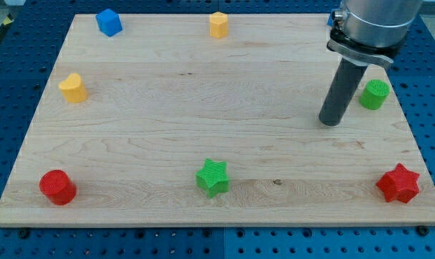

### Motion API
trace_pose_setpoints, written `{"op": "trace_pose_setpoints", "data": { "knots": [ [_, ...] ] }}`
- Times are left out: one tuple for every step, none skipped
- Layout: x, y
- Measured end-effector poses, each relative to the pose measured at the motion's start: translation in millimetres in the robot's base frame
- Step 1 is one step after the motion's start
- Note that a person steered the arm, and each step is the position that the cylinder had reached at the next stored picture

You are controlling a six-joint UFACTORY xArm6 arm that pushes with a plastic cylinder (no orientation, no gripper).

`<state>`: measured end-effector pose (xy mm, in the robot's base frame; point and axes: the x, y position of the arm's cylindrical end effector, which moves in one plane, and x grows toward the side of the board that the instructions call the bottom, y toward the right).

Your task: Point your arm at the red star

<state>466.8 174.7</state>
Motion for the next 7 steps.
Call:
{"op": "trace_pose_setpoints", "data": {
  "knots": [
    [0, 0],
    [5, 29],
    [27, 71],
    [61, 103],
    [81, 112],
    [109, 115],
    [124, 116]
  ]
}}
